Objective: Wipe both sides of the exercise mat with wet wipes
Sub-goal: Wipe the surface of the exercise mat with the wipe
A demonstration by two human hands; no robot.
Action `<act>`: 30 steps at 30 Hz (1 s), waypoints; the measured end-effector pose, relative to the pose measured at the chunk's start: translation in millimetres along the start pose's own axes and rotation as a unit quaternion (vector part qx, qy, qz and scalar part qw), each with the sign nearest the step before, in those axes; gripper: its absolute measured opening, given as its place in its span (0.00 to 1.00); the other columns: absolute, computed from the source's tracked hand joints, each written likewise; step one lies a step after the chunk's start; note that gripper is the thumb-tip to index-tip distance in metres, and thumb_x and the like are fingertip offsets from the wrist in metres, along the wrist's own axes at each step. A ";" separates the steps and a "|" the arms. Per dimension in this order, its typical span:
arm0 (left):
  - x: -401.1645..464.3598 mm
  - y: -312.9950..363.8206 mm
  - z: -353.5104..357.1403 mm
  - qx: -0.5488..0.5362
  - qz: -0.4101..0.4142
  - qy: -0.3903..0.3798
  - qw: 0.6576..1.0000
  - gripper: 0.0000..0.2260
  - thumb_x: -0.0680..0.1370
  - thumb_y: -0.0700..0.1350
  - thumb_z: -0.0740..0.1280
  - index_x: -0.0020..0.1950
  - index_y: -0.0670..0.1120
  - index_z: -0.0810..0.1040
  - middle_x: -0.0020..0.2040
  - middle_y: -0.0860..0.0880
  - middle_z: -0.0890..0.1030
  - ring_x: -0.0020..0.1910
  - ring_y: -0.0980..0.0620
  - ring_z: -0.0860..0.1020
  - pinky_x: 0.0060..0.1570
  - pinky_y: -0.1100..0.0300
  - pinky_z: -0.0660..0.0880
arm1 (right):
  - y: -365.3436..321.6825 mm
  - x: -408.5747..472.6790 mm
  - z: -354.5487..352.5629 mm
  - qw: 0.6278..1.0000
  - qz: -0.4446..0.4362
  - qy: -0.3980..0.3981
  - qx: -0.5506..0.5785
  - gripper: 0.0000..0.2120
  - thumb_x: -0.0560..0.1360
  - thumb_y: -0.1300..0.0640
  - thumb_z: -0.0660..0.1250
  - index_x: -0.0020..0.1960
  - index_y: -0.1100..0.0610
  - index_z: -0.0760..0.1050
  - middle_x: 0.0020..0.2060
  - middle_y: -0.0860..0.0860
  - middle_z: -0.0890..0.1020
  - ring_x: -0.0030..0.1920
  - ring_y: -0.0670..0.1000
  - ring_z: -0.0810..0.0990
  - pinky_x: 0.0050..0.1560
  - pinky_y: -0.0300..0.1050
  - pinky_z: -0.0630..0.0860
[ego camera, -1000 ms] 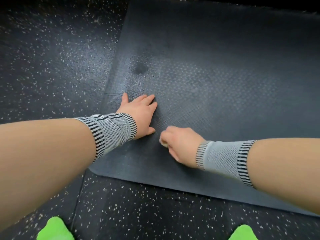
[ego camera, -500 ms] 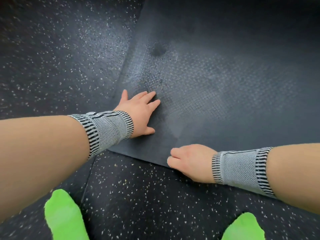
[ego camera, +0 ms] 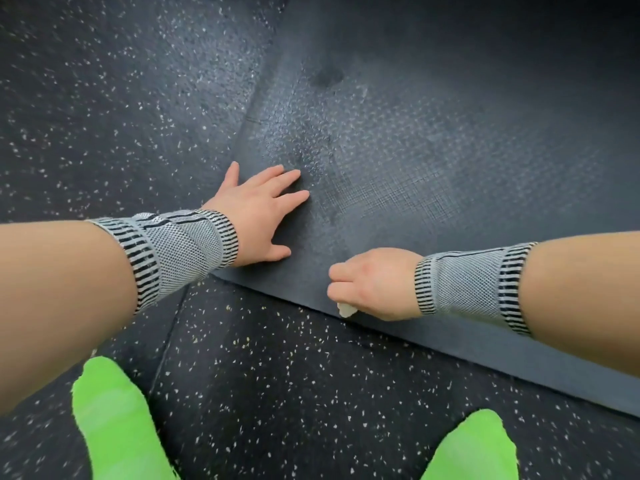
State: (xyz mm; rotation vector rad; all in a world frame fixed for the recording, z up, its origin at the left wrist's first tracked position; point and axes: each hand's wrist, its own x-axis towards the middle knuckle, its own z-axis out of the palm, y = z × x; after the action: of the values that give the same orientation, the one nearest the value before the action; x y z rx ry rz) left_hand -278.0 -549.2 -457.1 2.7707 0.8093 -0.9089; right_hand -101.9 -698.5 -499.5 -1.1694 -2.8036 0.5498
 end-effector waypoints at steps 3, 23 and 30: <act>1.6 2.4 -1.0 0.002 0.017 0.009 1.000 0.40 0.75 0.65 0.64 0.80 0.55 0.48 0.80 0.53 0.42 0.79 0.53 0.42 0.73 0.34 0.44 | -3.4 1.5 -4.1 0.999 0.035 0.022 0.033 0.13 0.63 0.66 0.74 0.42 0.58 0.73 0.37 0.54 0.74 0.26 0.55 0.73 0.23 0.43 0.71; 19.8 20.8 -9.5 -0.004 0.021 0.047 0.999 0.33 0.78 0.54 0.60 0.80 0.50 0.51 0.81 0.52 0.44 0.79 0.52 0.45 0.73 0.35 0.45 | 16.7 29.9 -49.4 0.934 0.348 0.044 0.070 0.13 0.76 0.57 0.59 0.59 0.56 0.73 0.54 0.54 0.74 0.52 0.58 0.76 0.51 0.49 0.72; 14.3 16.4 -6.8 0.016 0.028 0.048 0.998 0.33 0.79 0.54 0.60 0.80 0.49 0.49 0.81 0.51 0.43 0.79 0.52 0.44 0.73 0.35 0.45 | -34.5 16.8 -35.8 0.963 0.212 -0.070 0.148 0.09 0.75 0.59 0.60 0.54 0.57 0.75 0.49 0.55 0.74 0.46 0.58 0.77 0.48 0.52 0.75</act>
State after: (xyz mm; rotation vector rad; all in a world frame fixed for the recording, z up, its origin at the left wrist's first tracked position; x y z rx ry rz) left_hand -256.2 -554.8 -460.7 2.8684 0.7312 -0.7918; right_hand -130.7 -698.4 -455.5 -1.7208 -2.4479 1.0772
